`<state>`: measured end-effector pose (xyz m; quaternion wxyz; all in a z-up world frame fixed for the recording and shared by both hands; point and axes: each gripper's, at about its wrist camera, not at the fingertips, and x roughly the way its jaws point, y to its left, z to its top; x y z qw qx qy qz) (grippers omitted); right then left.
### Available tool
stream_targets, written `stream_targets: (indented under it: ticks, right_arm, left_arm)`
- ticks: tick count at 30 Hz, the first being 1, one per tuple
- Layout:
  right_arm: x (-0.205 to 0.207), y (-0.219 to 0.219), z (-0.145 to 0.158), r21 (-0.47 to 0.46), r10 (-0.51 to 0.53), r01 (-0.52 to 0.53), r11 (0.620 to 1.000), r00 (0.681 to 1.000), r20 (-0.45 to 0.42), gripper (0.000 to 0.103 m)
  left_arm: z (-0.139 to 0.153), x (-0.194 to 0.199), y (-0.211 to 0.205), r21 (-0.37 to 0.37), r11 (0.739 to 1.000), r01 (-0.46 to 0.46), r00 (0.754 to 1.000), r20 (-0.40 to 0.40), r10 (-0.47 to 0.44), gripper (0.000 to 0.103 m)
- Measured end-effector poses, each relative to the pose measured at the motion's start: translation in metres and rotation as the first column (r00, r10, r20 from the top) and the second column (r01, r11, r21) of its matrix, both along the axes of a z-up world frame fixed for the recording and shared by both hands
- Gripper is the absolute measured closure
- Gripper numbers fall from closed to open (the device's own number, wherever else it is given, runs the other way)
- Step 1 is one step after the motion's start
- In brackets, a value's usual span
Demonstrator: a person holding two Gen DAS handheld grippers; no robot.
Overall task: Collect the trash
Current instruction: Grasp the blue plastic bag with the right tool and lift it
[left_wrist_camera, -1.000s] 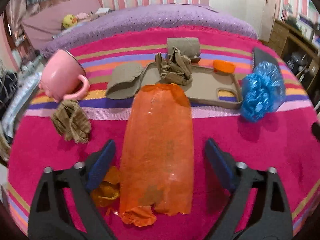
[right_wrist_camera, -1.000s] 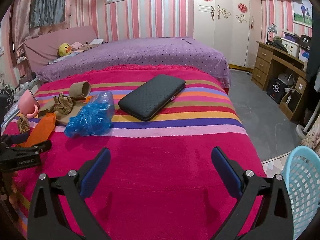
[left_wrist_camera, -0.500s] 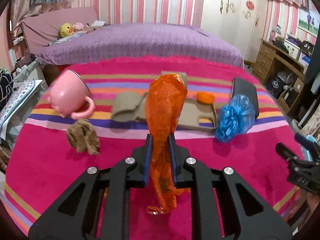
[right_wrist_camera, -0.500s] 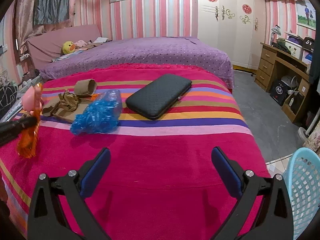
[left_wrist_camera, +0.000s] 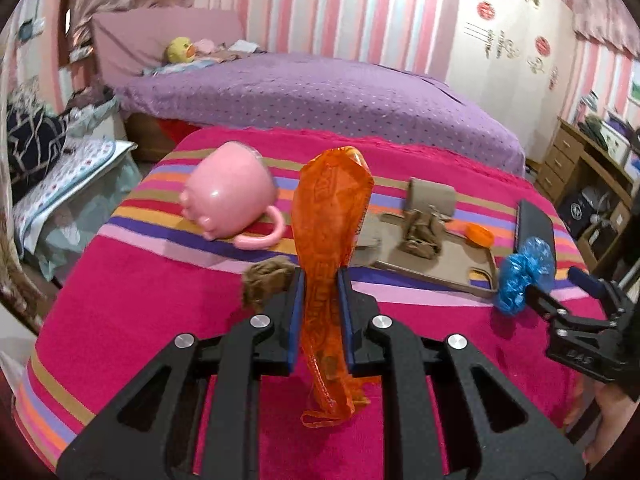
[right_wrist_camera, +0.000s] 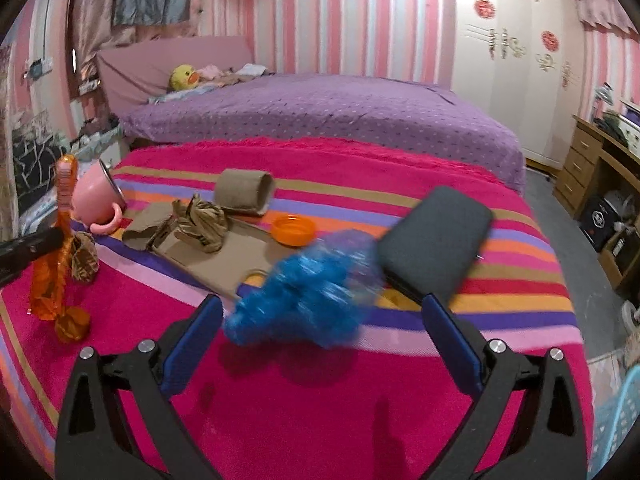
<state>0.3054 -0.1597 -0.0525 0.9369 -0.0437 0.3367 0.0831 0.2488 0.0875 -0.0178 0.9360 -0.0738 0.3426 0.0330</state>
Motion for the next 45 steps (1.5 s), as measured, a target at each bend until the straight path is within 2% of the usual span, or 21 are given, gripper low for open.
stream_targets:
  ticks: [1, 2, 3, 4, 6, 10, 16, 22, 26, 31, 32, 33, 34, 35, 41, 43, 45]
  right_arm:
    - [0.004, 0.003, -0.004, -0.004, 0.011, -0.011, 1.0, 1.0, -0.024, 0.023]
    - [0.007, 0.004, -0.008, -0.003, 0.022, -0.022, 1.0, 0.999, -0.048, 0.04]
    - [0.009, 0.005, -0.011, 0.003, 0.033, -0.033, 0.999, 0.997, -0.067, 0.048]
    - [0.009, 0.003, -0.013, 0.014, 0.042, -0.041, 0.999, 0.997, -0.072, 0.05]
    - [0.002, -0.002, -0.009, 0.03, 0.051, -0.049, 0.998, 0.997, -0.049, 0.068]
    - [-0.016, -0.022, 0.003, 0.019, 0.021, -0.021, 1.0, 1.0, 0.01, 0.081]
    - [-0.054, -0.077, 0.022, 0.068, -0.063, 0.058, 0.996, 0.996, 0.068, 0.089]
    - [-0.098, -0.127, 0.035, 0.09, -0.127, 0.119, 0.989, 0.988, 0.093, 0.093]
    - [-0.112, -0.154, 0.03, 0.11, -0.158, 0.15, 0.983, 0.985, 0.072, 0.093]
    - [-0.118, -0.167, 0.022, 0.128, -0.159, 0.151, 0.98, 0.986, 0.055, 0.09]
    - [-0.119, -0.167, 0.022, 0.132, -0.155, 0.147, 0.98, 0.986, 0.059, 0.077]
    - [-0.122, -0.166, 0.023, 0.139, -0.155, 0.145, 0.98, 0.985, 0.068, 0.046]
    - [-0.124, -0.164, 0.024, 0.14, -0.156, 0.144, 0.98, 0.985, 0.08, 0.033]
    - [-0.125, -0.161, 0.023, 0.138, -0.15, 0.138, 0.981, 0.985, 0.084, 0.026]
    - [-0.11, -0.136, -0.001, 0.113, -0.071, 0.071, 0.991, 0.997, -0.005, 0.026]
    - [-0.102, -0.127, -0.012, 0.102, -0.041, 0.046, 0.994, 0.998, -0.05, 0.03]
    - [-0.097, -0.122, -0.019, 0.13, 0.009, 0.001, 0.992, 0.996, -0.083, 0.06]
  left_arm:
    - [0.0, 0.0, 0.004, -0.005, 1.0, -0.011, 1.0, 0.0, 0.011, 0.088]
    - [0.001, 0.0, 0.005, -0.005, 1.0, -0.014, 1.0, 0.001, 0.014, 0.088]
    - [0.001, -0.001, 0.005, -0.005, 1.0, -0.015, 1.0, 0.003, 0.015, 0.088]
    - [0.002, -0.002, 0.004, -0.004, 1.0, -0.012, 1.0, 0.006, 0.012, 0.088]
    - [0.004, -0.003, -0.003, 0.002, 1.0, -0.001, 1.0, 0.014, 0.0, 0.088]
    - [0.005, -0.006, -0.021, 0.006, 1.0, 0.027, 0.999, 0.019, -0.027, 0.088]
    - [0.004, -0.013, -0.066, 0.033, 0.995, 0.095, 0.995, 0.017, -0.096, 0.088]
    - [-0.003, -0.023, -0.107, 0.039, 0.986, 0.164, 0.986, 0.006, -0.164, 0.088]
    - [-0.009, -0.032, -0.141, 0.088, 0.972, 0.217, 0.976, -0.008, -0.218, 0.088]
    - [-0.015, -0.041, -0.163, 0.143, 0.955, 0.259, 0.966, -0.019, -0.259, 0.088]
    - [-0.016, -0.042, -0.165, 0.154, 0.952, 0.263, 0.965, -0.02, -0.263, 0.088]
    - [-0.017, -0.043, -0.166, 0.158, 0.951, 0.267, 0.964, -0.023, -0.266, 0.088]
    - [-0.019, -0.046, -0.166, 0.16, 0.948, 0.274, 0.962, -0.03, -0.272, 0.088]
    - [-0.021, -0.047, -0.166, 0.161, 0.947, 0.276, 0.961, -0.035, -0.274, 0.088]
    - [-0.03, -0.056, -0.157, 0.176, 0.942, 0.287, 0.958, -0.064, -0.28, 0.088]
    - [-0.032, -0.057, -0.156, 0.182, 0.941, 0.285, 0.959, -0.068, -0.277, 0.088]
    - [-0.032, -0.057, -0.156, 0.192, 0.942, 0.275, 0.961, -0.069, -0.266, 0.088]
